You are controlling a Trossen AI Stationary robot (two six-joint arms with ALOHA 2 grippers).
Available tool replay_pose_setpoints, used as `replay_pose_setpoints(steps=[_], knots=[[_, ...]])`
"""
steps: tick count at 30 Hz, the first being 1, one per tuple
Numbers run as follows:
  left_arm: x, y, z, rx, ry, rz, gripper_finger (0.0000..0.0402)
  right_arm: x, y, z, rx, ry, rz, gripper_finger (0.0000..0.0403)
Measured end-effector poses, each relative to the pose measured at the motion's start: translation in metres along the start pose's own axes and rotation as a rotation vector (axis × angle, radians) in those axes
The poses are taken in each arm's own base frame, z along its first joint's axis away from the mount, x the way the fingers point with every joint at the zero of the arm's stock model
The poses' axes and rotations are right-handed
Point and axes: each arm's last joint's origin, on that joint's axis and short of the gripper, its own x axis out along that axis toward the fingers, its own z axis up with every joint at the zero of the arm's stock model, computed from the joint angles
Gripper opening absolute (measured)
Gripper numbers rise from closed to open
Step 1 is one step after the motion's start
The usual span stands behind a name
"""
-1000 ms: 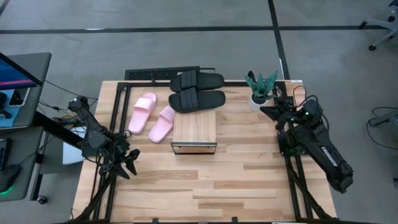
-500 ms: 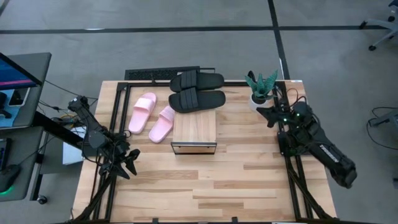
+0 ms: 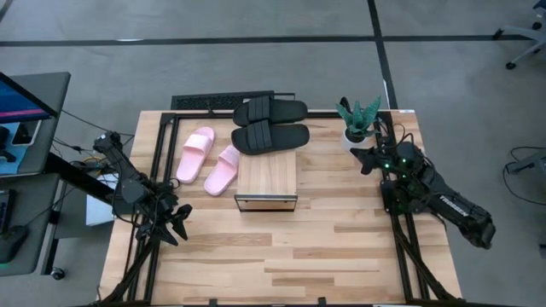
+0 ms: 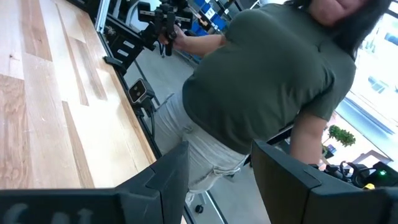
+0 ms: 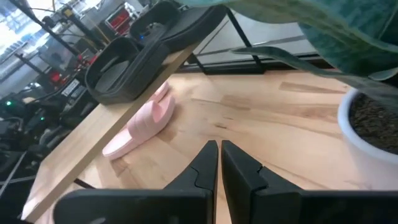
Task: Pick and place slides into the shelf
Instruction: Put the left pink slide on the shelf
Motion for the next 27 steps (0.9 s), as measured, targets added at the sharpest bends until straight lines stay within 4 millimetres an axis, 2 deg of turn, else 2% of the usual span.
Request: replay_pose_setpoints(steps=[11,13,15,18,21,25,27], knots=[[0.000,0.000,0.000,0.003,0.000,0.000,0.0162,0.000,0.002,-0.001,-0.007,0.013,0.017,0.0012],[0.000,0.000,0.000,0.092,-0.003,0.003,0.0162,0.000,0.001,-0.001,-0.008,0.013,0.017,0.0013],[0.000,0.000,0.001,0.267,-0.030,0.030,0.0162,0.000,0.001,-0.001,-0.008,0.013,0.016,0.0014],[-0.001,0.002,0.007,0.502,-0.148,0.173,0.0162,0.000,0.001,-0.001,-0.008,0.014,0.016,0.0015],[-0.003,0.003,0.015,0.636,-0.284,0.389,0.0162,0.000,0.001,-0.001,-0.008,0.014,0.016,0.0015],[-0.008,0.007,0.022,0.635,-0.413,0.652,0.0162,0.000,0.001,-0.001,-0.007,0.014,0.016,0.0013],[-0.010,0.008,0.023,0.562,-0.473,0.727,0.0162,0.000,0.001,-0.001,-0.007,0.014,0.016,0.0013]])
